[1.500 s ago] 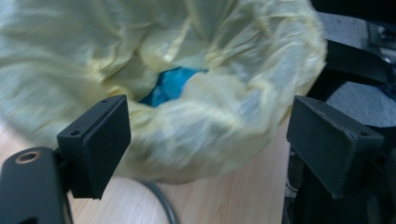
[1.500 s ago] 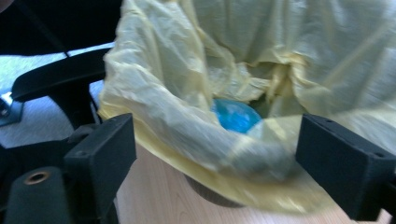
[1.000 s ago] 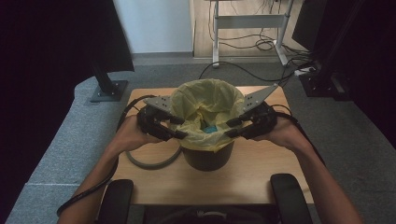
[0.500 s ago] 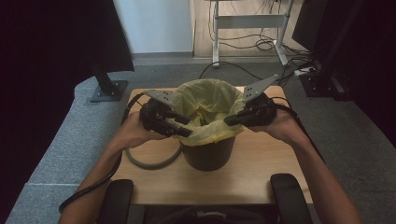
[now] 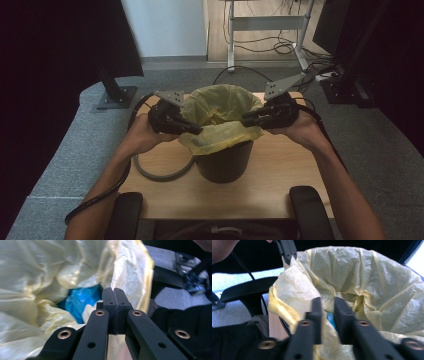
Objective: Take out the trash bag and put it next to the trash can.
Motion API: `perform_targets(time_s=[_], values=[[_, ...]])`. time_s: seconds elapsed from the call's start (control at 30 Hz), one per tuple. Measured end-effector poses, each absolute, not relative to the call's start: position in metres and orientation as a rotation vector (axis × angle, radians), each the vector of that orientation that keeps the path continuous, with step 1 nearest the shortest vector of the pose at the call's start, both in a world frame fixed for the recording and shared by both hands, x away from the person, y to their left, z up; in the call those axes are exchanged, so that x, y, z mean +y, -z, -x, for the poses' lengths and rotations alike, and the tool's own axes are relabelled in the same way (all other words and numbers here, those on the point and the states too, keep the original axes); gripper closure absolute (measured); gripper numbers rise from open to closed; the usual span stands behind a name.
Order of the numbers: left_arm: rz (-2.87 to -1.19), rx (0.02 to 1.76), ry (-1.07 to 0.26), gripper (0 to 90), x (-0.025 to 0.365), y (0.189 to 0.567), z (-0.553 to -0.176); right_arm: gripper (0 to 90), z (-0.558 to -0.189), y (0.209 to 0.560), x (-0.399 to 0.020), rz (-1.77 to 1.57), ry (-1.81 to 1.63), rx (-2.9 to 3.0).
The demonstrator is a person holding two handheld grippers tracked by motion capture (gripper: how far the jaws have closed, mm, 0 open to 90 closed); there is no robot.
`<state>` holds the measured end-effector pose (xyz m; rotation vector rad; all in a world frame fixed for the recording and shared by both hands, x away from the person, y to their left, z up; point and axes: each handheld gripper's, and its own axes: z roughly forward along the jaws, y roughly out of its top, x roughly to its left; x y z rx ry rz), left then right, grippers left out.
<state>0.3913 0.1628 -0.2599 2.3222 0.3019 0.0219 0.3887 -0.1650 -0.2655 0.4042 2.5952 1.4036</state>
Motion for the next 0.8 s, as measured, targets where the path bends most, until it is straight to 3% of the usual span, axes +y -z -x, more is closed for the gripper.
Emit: perform_targets(time_s=[0.07, 0.17, 0.37, 0.47, 0.7, 0.8], values=[[-2.293, 0.339, -0.036, 89.8, 0.167, 0.257, -0.394, 55.8, -0.390, 0.266, -0.168, -0.434, -1.423, 2.589], [-2.248, 0.388, -0.068, 89.8, 0.176, 0.251, -0.400, 45.1, -0.393, 0.269, -0.173, -0.462, -1.449, 2.598], [-2.196, 0.475, -0.123, 89.8, 0.186, 0.244, -0.412, 42.8, -0.400, 0.278, -0.179, -0.496, -1.451, 2.613], [-2.183, 0.509, -0.151, 89.8, 0.187, 0.242, -0.417, 46.7, -0.403, 0.283, -0.176, -0.504, -1.409, 2.640], [-2.220, 0.560, -0.270, 89.8, 0.182, 0.244, -0.432, 80.3, -0.410, 0.288, -0.172, -0.549, -1.371, 2.689], [-2.226, 0.560, -0.261, 89.4, 0.183, 0.249, -0.437, 87.7, -0.414, 0.285, -0.175, -0.599, -1.341, 2.647]])
